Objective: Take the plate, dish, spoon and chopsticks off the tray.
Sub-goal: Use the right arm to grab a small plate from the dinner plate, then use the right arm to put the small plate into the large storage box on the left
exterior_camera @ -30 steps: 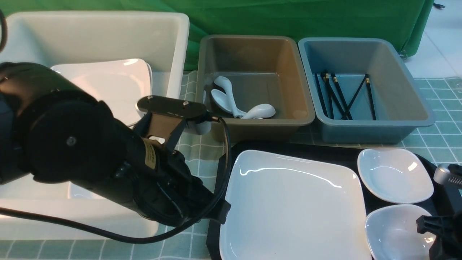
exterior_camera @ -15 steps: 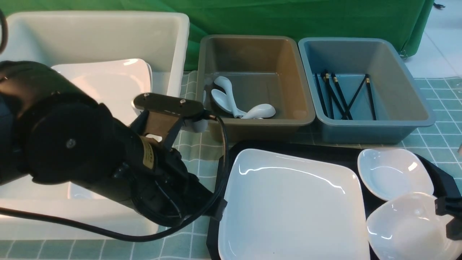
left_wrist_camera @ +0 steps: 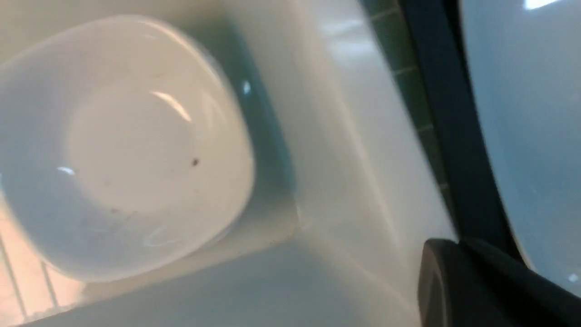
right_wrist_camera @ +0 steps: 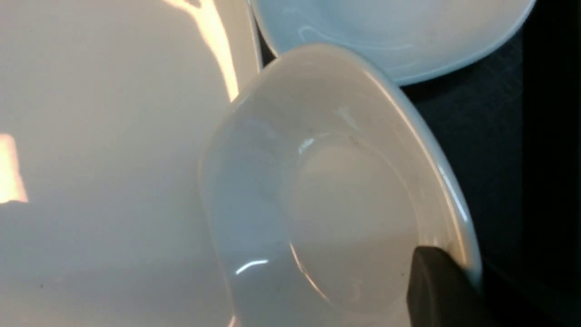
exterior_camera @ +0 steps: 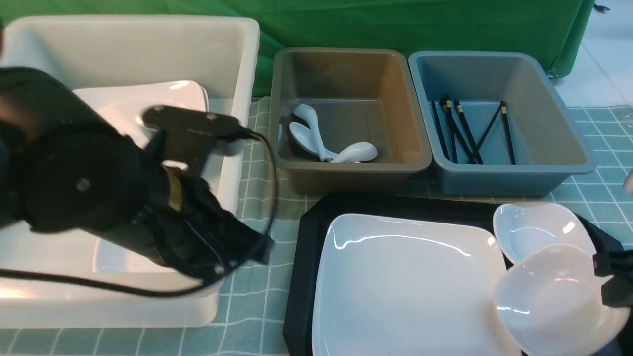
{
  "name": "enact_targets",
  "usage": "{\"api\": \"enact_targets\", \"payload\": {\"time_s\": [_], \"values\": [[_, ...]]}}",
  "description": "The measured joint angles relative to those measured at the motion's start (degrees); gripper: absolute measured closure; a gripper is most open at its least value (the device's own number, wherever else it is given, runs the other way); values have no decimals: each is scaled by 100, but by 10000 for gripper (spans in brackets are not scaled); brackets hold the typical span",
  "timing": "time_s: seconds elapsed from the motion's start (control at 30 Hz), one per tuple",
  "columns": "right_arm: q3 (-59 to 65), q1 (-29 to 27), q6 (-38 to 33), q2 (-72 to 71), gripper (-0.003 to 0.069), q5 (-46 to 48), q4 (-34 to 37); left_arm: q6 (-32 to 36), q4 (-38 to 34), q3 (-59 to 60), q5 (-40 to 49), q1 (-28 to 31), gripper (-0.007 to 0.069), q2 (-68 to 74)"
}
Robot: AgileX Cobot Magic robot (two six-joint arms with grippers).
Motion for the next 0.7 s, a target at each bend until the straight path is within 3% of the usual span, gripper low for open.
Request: {"api": "enact_targets", "payload": {"time_s": [0.2,0.33,0.47,0.67,0.7], "values": [[-760,0,-81,-95,589,329,109,282,-144,0,59,1163,615,-25],[-1357,61,-489,-74,589,523,652,505,-289,0,64,1811,615,-132],[-2384,847,-901,389,589,619,1430,669,-462,0,70,2920,615,-594],[-4051,2498,-925,1724,589,526,1565,964,-1077,0,-37,3953,615,-1127],[-4051,2498,-925,1779,589,513,1573,975,-1090,0,-42,3979,615,-1155]]}}
